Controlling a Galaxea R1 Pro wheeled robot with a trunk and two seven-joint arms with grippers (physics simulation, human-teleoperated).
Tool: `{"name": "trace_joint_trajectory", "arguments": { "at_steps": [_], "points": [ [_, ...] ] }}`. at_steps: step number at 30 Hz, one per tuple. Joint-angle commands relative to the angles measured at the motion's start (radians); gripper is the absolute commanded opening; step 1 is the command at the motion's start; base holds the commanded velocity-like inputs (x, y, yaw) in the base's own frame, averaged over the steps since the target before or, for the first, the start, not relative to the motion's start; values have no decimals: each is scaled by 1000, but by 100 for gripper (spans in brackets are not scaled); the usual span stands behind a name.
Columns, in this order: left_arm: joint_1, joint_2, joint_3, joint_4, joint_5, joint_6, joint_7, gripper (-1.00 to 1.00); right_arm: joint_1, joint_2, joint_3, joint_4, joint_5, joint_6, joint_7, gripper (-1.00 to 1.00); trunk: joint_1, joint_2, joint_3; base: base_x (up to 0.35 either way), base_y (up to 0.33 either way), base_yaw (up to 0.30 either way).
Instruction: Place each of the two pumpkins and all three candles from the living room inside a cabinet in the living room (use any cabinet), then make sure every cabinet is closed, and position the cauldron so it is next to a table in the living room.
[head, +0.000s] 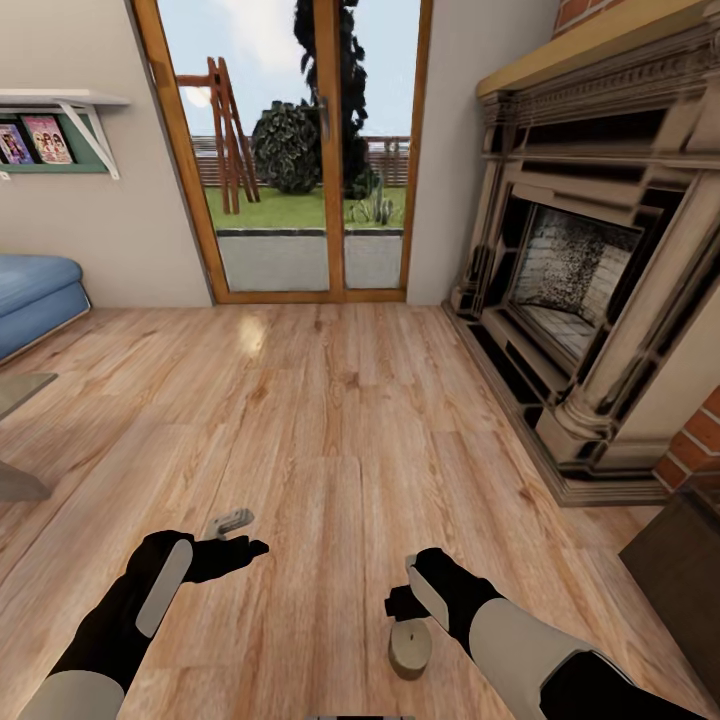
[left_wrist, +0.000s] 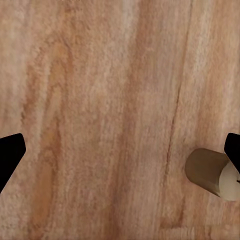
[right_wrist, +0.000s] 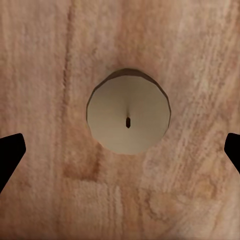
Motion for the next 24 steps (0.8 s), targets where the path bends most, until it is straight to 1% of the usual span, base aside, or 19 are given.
{"name": "trace_joint_trajectory", "arguments": {
  "at_steps": [1,4,24],
  "points": [
    [0,0,1,-1,6,5,3,100,0,0,6,-2,-11,4,-8,100,0,0,-1,2,0,0],
    [0,0,2,0,6,7,1,100,0,1,7,-2,-12,3,-7,100,0,0,-1,1,0,0],
    [0,0,2,1,5,11,0,100,0,1,8,-2,-11,3,-7,100,9,-5,-78,0,0,0]
  ]
}}
